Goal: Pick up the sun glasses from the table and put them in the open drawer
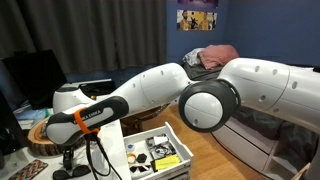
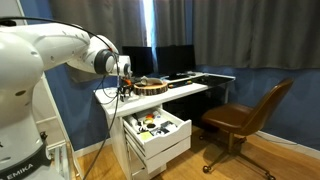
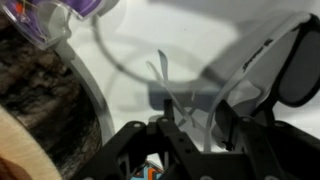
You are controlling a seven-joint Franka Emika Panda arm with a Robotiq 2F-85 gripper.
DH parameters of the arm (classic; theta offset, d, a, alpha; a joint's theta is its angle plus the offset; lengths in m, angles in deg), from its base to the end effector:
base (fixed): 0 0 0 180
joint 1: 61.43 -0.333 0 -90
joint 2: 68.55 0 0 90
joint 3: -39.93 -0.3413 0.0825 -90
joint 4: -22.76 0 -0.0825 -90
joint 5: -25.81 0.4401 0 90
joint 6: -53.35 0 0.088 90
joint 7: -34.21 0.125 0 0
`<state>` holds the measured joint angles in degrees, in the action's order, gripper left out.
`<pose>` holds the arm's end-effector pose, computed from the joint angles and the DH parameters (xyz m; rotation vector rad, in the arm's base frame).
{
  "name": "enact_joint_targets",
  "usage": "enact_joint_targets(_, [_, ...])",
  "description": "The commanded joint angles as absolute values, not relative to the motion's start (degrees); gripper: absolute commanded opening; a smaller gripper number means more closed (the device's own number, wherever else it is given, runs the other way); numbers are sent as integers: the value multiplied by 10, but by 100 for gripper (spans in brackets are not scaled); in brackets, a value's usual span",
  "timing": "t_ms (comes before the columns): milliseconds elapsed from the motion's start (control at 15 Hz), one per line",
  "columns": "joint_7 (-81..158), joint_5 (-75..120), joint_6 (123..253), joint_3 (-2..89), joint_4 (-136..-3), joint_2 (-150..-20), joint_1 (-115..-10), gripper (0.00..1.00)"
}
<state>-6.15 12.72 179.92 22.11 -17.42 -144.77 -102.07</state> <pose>0.5936 0.6704 0.1229 -2.1222 -2.1400 -0.3015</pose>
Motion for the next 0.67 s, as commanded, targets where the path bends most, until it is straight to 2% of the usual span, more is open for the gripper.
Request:
enact_joint_targets(0, [-58, 133, 1765, 214, -166, -1440, -1023, 17])
enact_joint_targets(200, [-49, 136, 1752, 207, -181, -1428, -1020, 1])
enact_joint_targets(600, [-25, 149, 1716, 185, -199, -1420, -1014, 1])
